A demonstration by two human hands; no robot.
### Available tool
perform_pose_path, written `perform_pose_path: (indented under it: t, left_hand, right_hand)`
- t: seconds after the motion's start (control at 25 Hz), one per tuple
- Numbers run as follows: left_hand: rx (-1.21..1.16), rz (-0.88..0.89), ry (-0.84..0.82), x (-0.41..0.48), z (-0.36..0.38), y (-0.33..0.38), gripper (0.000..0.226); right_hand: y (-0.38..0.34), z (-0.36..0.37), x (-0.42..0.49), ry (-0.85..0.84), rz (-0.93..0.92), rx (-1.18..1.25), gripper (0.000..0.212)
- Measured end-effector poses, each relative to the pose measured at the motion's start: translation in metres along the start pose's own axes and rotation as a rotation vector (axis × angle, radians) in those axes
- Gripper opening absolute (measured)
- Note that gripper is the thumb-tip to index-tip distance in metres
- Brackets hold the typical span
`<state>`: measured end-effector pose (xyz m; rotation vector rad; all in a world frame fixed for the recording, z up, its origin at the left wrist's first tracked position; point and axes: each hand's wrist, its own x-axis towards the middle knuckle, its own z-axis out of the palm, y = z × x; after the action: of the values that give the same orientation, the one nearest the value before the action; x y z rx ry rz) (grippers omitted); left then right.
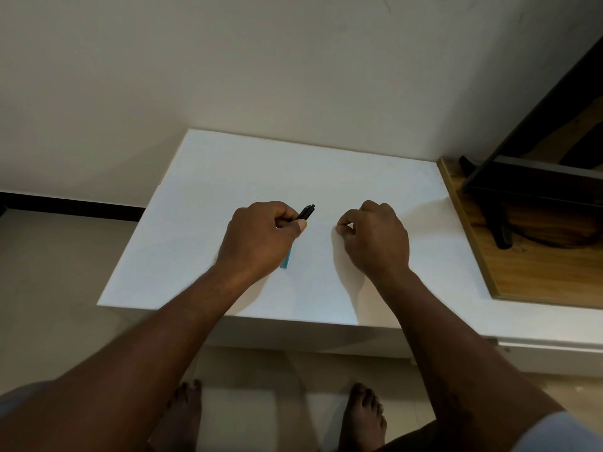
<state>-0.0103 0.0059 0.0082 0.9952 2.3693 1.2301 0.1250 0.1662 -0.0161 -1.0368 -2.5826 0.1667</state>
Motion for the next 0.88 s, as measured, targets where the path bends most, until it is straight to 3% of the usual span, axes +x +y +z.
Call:
perform_pose_path:
  t: [0.36,0.44,0.6,0.68,0.8,0.88]
  left_hand:
    - [0.004,-0.003,0.003,0.0,0.0,0.002,0.01]
    - [0.006,-0.003,0.004,0.0,-0.001,0.002,0.01]
    - [-0.003,-0.008,0.005,0.001,-0.002,0.003,0.013]
    - [-0.025,-0.015,0.009,0.002,-0.002,0.004,0.015]
    - [-0.117,-0.039,0.02,0.003,-0.004,0.006,0.014]
    - [-0.265,-0.074,-0.002,0.003,-0.005,0.007,0.012]
  right_hand:
    - [0.004,-0.009,0.007,-0.077,0.093,0.104,0.007]
    - [0.004,-0.018,0.012,0.005,0.107,0.158,0.01]
    - [0.007,-0.049,0.022,0.339,0.226,0.372,0.014]
    - [0.007,-0.058,0.022,0.379,0.286,0.473,0.014]
    - [-0.002,-0.061,0.018,0.25,0.31,0.578,0.01]
    - [-0.012,-0.063,0.014,0.054,0.296,0.699,0.009]
